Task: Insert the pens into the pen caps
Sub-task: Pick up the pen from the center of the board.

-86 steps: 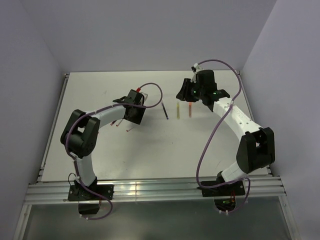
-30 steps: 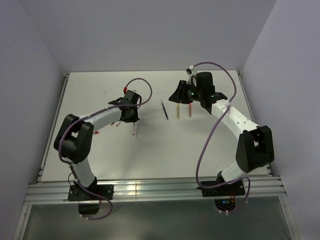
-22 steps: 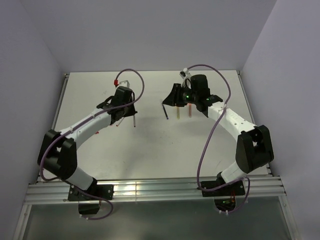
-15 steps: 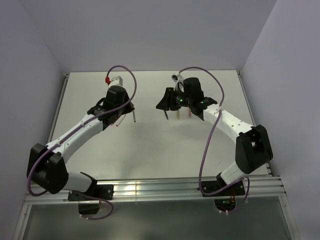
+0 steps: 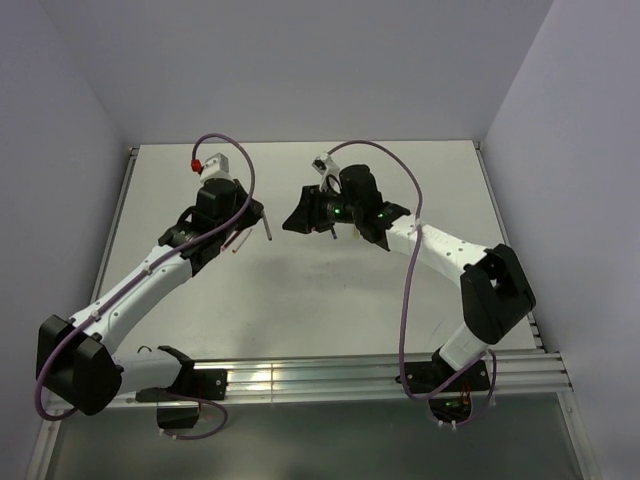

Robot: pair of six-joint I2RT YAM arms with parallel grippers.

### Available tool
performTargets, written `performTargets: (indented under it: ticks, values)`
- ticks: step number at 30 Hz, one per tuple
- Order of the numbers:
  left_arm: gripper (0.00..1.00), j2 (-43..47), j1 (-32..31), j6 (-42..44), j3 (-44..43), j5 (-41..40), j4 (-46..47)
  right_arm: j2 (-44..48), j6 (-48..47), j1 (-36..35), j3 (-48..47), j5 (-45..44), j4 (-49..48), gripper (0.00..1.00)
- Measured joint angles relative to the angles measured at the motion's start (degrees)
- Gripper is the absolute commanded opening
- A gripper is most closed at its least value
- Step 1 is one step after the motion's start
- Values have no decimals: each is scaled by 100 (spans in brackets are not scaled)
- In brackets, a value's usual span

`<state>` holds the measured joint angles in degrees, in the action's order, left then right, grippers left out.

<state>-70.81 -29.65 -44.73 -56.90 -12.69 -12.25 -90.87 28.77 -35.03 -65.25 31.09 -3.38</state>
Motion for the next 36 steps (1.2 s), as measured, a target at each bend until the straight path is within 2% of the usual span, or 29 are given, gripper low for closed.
performTargets:
  ticks: [20, 29, 33, 36]
  values:
    - [0, 13, -382, -232, 2, -210, 282, -476, 317, -350, -243, -116, -271, 53]
    - [0, 4, -503, -304, 0, -273, 343, -579, 428, -422, -308, -157, -306, 41]
    - [0, 4, -535, -308, 2, -286, 407, -605, 459, -426, -326, -164, -306, 29]
    - [0, 2, -549, -317, 4, -317, 437, -634, 474, -433, -369, -155, -302, 16]
